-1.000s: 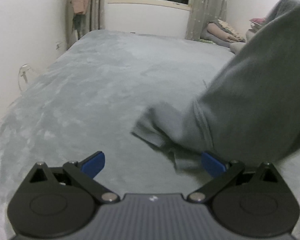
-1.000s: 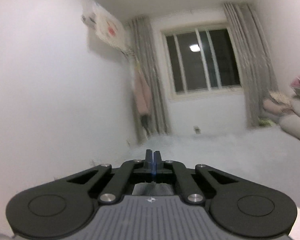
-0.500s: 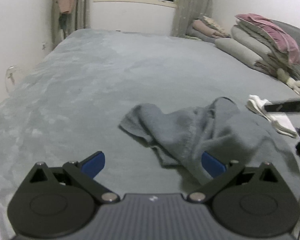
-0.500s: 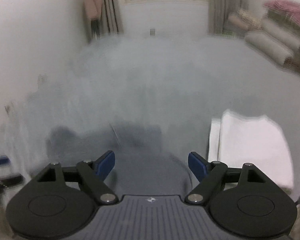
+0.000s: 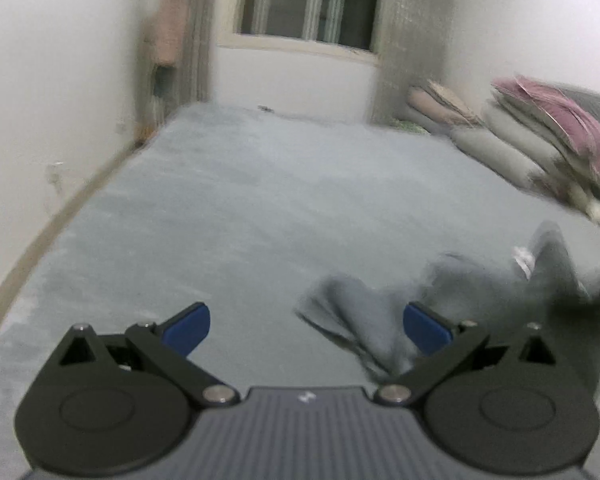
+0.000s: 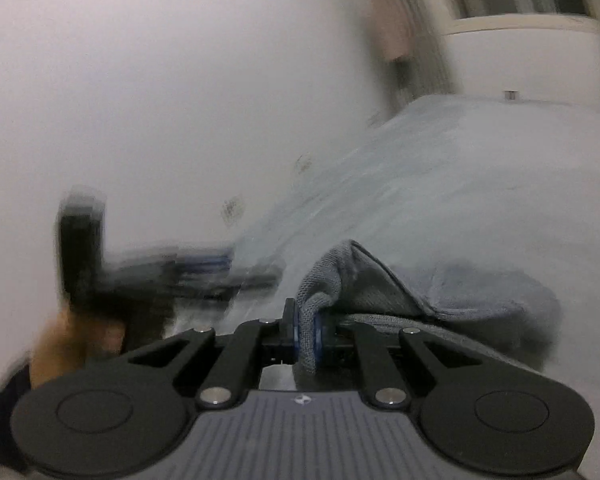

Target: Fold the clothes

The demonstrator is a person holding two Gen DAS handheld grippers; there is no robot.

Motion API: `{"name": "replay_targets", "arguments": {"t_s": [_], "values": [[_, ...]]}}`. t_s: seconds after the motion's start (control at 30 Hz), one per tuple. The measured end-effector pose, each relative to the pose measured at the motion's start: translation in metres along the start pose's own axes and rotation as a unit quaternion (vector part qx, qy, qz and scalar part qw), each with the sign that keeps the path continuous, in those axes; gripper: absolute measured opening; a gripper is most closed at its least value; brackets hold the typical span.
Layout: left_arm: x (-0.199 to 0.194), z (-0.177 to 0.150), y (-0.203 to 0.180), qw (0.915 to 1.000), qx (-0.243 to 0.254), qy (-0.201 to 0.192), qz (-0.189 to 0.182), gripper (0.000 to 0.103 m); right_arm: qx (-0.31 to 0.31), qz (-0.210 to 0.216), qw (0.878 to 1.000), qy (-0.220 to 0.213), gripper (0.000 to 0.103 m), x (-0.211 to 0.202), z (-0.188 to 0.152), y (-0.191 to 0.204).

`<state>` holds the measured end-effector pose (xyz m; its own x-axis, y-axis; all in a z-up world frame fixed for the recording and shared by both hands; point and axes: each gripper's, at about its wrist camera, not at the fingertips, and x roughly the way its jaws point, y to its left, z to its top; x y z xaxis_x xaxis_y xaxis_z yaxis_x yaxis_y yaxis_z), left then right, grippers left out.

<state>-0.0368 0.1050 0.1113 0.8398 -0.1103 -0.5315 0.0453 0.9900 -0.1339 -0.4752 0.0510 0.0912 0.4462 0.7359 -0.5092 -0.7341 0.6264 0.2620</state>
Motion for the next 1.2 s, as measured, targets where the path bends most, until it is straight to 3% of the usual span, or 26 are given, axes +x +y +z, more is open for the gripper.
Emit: {"name": "replay_targets", "arguments": {"t_s": [0.07, 0.17, 0.43, 0.57, 0.6, 0.73, 0.8, 0.83, 0.9, 0.97, 1.03, 1.17, 1.2], "values": [[0.001, 0.003, 0.018, 0.9994, -0.03, 0.004, 0.013, 0.103, -0.053, 0.019, 0.997, 0.059, 0.009, 0.036, -0.017, 0.052], [0.008, 0.001, 0.033, 0.9973, -0.065, 0.035, -0.005, 0.103, -0.111, 0.052, 0.983, 0.137, 0.014, 0.08, -0.045, 0.117], [0.012, -0.01, 0.009, 0.9967, -0.016, 0.064, -0.046, 0.103, -0.107, 0.006, 0.992, 0.07, 0.025, -0.004, -0.084, 0.165], [0.017, -0.015, 0.0, 0.9953, 0.004, 0.082, -0.052, 0.103, -0.105, -0.017, 0.994, 0.035, 0.059, -0.047, -0.103, 0.188], [0.018, -0.018, -0.004, 0.9945, 0.009, 0.088, -0.056, 0.103, -0.104, -0.023, 0.994, 0.027, 0.061, -0.058, -0.108, 0.194], [0.03, -0.036, -0.029, 0.9901, 0.068, 0.112, -0.05, 0.103, -0.014, -0.107, 0.993, 0.038, 0.061, -0.068, -0.136, 0.156], [0.041, -0.046, -0.04, 0.9868, 0.097, 0.125, -0.035, 0.103, 0.024, -0.111, 0.992, 0.046, 0.06, -0.053, -0.136, 0.134], [0.046, -0.05, -0.041, 0.9862, 0.098, 0.13, -0.032, 0.103, 0.038, -0.093, 0.993, 0.059, 0.054, -0.054, -0.144, 0.135], [0.054, -0.055, -0.041, 0.9855, 0.093, 0.139, -0.032, 0.089, 0.048, -0.056, 0.994, 0.081, 0.008, -0.054, -0.152, 0.142], [0.058, -0.055, -0.032, 0.9862, 0.06, 0.146, -0.05, 0.037, 0.012, -0.051, 0.995, 0.083, 0.008, -0.056, -0.154, 0.161], [0.059, -0.052, -0.021, 0.9863, 0.018, 0.15, -0.066, 0.012, -0.017, -0.042, 0.996, 0.08, 0.008, -0.06, -0.157, 0.181], [0.048, -0.039, 0.008, 0.9887, -0.057, 0.115, -0.077, 0.008, -0.054, -0.027, 0.997, 0.05, 0.008, -0.084, -0.156, 0.212], [0.045, -0.034, 0.017, 0.9884, -0.08, 0.103, -0.078, 0.008, -0.062, -0.014, 0.997, 0.039, 0.008, -0.105, -0.157, 0.22]]}}
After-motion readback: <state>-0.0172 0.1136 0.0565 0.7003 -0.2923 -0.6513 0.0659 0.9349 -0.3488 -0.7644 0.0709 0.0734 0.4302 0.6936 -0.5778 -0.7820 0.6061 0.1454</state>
